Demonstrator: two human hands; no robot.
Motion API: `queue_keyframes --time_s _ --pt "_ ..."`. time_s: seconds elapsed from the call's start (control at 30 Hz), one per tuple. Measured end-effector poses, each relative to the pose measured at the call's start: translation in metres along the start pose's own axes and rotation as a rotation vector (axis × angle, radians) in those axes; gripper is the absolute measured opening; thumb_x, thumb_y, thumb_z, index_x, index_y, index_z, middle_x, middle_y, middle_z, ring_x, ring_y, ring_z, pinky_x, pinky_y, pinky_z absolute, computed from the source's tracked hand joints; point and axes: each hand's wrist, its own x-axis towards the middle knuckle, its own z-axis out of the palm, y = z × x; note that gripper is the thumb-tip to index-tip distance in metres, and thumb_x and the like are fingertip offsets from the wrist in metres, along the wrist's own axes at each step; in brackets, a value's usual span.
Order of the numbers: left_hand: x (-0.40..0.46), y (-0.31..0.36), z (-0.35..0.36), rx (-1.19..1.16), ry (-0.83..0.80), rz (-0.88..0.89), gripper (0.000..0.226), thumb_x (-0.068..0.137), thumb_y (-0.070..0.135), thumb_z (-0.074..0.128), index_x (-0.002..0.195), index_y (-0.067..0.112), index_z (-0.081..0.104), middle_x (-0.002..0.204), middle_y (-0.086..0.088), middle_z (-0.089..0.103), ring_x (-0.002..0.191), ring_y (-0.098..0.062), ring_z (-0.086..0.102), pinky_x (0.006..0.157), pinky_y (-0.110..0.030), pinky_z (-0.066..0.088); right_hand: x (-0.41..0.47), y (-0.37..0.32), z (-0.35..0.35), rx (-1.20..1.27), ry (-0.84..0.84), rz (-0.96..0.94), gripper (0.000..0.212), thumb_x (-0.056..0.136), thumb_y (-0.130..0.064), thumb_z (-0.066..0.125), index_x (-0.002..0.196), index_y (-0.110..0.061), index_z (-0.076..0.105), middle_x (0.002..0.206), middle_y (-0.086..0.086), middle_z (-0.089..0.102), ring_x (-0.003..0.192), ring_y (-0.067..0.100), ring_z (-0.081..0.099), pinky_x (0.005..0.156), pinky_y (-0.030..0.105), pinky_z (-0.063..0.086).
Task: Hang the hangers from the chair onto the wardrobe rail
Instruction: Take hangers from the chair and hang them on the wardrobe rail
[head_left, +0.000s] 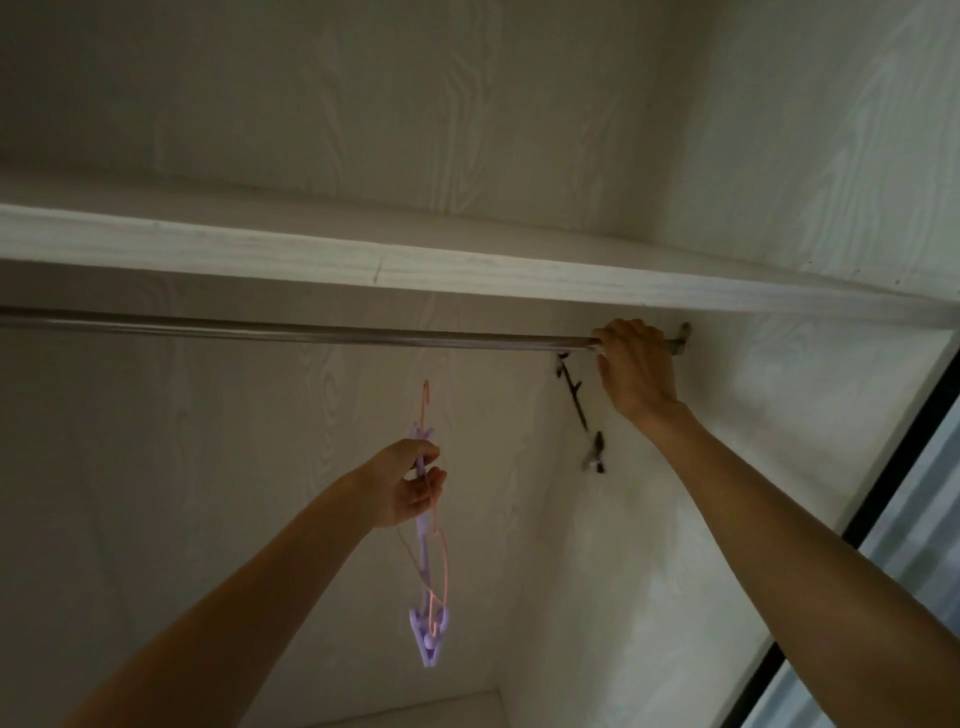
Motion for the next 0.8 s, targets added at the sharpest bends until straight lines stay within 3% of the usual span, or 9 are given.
queue_keyframes --time_s 0.13,0.23,0.33,0.43,0.53,0.57,0.67,0.73,0.8 --pt "0.004 0.001 0.007 0.011 0.001 0.006 0.018 0.091 0.013 0.055 0.074 0.009 0.049 0.073 -0.008 0.050 0.064 -0.013 0.051 0.041 -0.017 0.051 -0.006 0.032 0.002 -0.008 -0.054 0.076 0.041 0.085 -0.004 0.056 0.125 -0.011 0.055 0.118 0.012 0.061 0.109 0.032 0.053 0.102 0.045 0.036" --pt "0.007 0.001 0.013 0.035 -0.012 0.010 0.020 0.091 0.013 0.054 0.072 0.010 0.048 0.073 -0.008 0.052 0.065 -0.014 0.052 0.042 -0.018 0.053 -0.010 0.047 0.002 0.004 -0.185 0.179 0.057 0.090 -0.012 0.055 0.142 -0.012 0.033 0.139 0.012 0.046 0.134 0.032 0.035 0.110 0.043 0.026" --pt "0.007 -0.001 0.020 0.053 -0.036 0.019 0.019 0.092 0.010 0.052 0.073 0.011 0.049 0.073 -0.008 0.053 0.056 -0.014 0.058 0.043 -0.019 0.053 -0.014 0.055 -0.001 0.006 -0.259 0.214 0.064 0.091 -0.014 0.052 0.147 -0.014 0.022 0.147 0.012 0.037 0.141 0.029 0.026 0.113 0.044 0.023" --pt "0.006 -0.003 0.028 0.113 -0.055 0.070 0.020 0.095 0.004 0.046 0.079 0.014 0.052 0.071 -0.005 0.054 0.044 -0.009 0.059 0.056 -0.023 0.054 -0.020 0.046 -0.013 0.093 -0.159 0.192 0.061 0.090 -0.013 0.054 0.145 -0.011 0.028 0.145 0.015 0.040 0.138 0.030 0.031 0.113 0.044 0.025" --pt "0.001 -0.007 0.032 0.229 -0.094 0.140 0.017 0.093 0.000 0.046 0.091 0.015 0.054 0.075 -0.003 0.056 0.057 -0.009 0.058 0.066 -0.023 0.050 -0.040 0.006 -0.023 0.339 -0.028 0.128 0.042 0.089 -0.009 0.054 0.130 -0.011 0.049 0.125 0.012 0.058 0.116 0.030 0.052 0.098 0.040 0.043" --pt "-0.001 -0.009 0.032 0.281 -0.116 0.164 0.017 0.094 0.001 0.047 0.093 0.015 0.055 0.076 -0.001 0.056 0.059 -0.008 0.058 0.060 -0.020 0.050 -0.050 -0.013 -0.022 0.487 -0.125 0.160 0.034 0.090 -0.011 0.052 0.124 -0.012 0.054 0.116 0.009 0.062 0.104 0.026 0.057 0.091 0.037 0.047" --pt "-0.014 -0.020 0.029 0.459 -0.185 0.228 0.017 0.095 0.005 0.047 0.097 0.019 0.055 0.075 0.004 0.058 0.049 0.002 0.058 0.042 -0.011 0.040 -0.098 -0.061 -0.005 1.028 -0.728 0.464 0.023 0.095 -0.021 0.049 0.110 -0.007 0.058 0.100 0.011 0.064 0.073 0.015 0.055 0.067 0.028 0.044" --pt "-0.020 -0.031 0.025 0.530 -0.239 0.249 0.017 0.095 0.008 0.047 0.096 0.022 0.056 0.069 0.009 0.060 0.050 0.004 0.056 0.046 -0.012 0.034 -0.133 -0.083 0.011 1.355 -1.045 0.738 0.028 0.093 -0.044 0.046 0.097 -0.017 0.053 0.089 0.004 0.056 0.070 0.014 0.054 0.060 0.027 0.041" --pt "-0.025 -0.042 0.021 0.577 -0.299 0.255 0.017 0.095 0.011 0.048 0.090 0.025 0.057 0.065 0.013 0.059 0.053 0.003 0.052 0.054 -0.018 0.029 -0.159 -0.098 0.028 1.514 -1.155 0.837 0.040 0.086 -0.064 0.040 0.092 -0.026 0.052 0.093 0.000 0.054 0.082 0.015 0.057 0.067 0.030 0.042"
